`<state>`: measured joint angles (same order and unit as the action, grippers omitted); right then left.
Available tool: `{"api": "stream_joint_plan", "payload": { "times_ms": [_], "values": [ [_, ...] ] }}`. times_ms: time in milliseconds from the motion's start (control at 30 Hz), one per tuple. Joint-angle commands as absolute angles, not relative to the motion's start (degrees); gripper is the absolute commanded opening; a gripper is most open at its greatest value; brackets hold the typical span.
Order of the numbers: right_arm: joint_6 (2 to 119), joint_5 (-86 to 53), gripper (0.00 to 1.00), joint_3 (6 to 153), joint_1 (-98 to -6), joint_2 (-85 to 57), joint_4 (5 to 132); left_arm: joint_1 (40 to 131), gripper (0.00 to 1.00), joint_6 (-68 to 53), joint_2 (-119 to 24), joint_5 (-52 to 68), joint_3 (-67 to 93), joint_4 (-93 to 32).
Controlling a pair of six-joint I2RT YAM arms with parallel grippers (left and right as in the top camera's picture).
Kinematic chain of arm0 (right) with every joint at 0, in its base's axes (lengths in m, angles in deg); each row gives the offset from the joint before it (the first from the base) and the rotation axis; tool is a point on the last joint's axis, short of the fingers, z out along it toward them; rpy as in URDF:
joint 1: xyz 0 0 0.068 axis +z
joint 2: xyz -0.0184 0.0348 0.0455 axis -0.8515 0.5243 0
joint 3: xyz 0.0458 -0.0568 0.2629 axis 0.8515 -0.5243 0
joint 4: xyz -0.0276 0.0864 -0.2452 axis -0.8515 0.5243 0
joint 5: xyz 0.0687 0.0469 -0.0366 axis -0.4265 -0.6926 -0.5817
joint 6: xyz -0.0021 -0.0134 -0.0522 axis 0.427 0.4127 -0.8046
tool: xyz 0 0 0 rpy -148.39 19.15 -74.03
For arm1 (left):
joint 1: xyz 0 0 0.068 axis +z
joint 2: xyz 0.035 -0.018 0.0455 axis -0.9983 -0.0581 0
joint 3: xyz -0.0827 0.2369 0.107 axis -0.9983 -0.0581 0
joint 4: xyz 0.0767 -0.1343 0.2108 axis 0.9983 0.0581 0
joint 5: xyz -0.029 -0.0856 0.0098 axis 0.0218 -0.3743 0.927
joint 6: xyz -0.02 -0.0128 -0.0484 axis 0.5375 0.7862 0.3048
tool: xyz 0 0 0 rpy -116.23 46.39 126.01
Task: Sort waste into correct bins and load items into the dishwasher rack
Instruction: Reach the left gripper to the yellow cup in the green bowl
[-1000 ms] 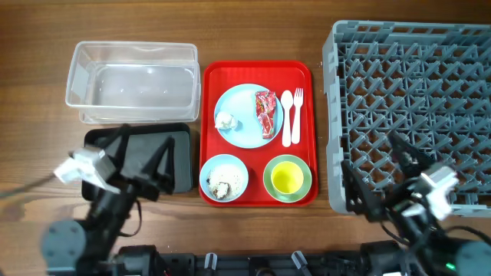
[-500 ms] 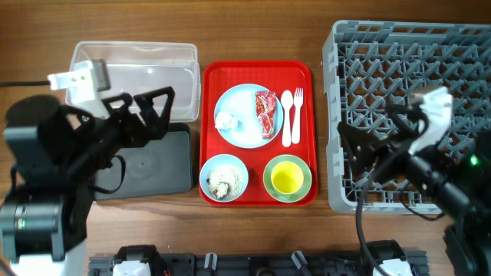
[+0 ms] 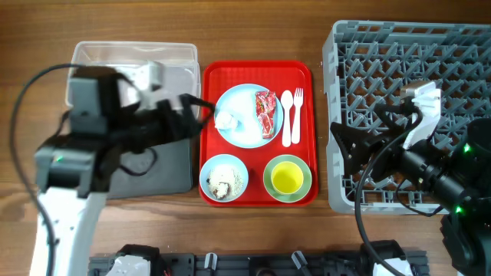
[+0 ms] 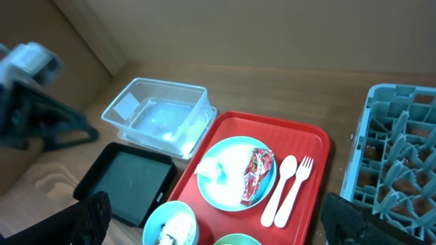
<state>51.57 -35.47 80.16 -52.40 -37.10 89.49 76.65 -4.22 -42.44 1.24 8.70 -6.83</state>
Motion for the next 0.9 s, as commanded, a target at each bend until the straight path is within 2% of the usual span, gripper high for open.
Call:
{"api": "stream_joint_plan", "payload": {
  "times_ms": [0,67,200,400,567,633,867],
  "values": [
    [54.34,-36.67,1.0,81.28,-52.62,-37.3,88.4,63.1,0.95,-6.21,-47.99,8.54,9.47,-6.79],
    [55.46,-36.67,1.0,81.28,-52.62,-37.3,88.05,56.6,1.0,-5.62,-50.66,18.75,9.47,-6.79],
    [57.27,-36.65,1.0,81.28,-52.62,-37.3,88.07,46.16,1.0,-2.73,-57.26,32.1,9.47,-7.1],
    [59.06,-36.67,1.0,81.28,-52.62,-37.3,88.25,38.44,0.8,-2.75,-67.56,32.69,9.47,-7.8],
    [59.3,-36.65,1.0,81.28,-52.62,-37.3,88.62,37.0,0.74,-2.69,-73.61,32.39,9.47,-12.04],
    [59.46,-36.65,1.0,81.28,-52.62,-37.3,88.57,37.0,0.66,-2.32,-75.14,31.23,9.47,-13.17],
    [59.89,-36.65,1.0,81.28,-52.62,-37.3,88.68,35.73,0.29,-2.32,-79.45,30.55,9.31,-14.66]
  ]
}}
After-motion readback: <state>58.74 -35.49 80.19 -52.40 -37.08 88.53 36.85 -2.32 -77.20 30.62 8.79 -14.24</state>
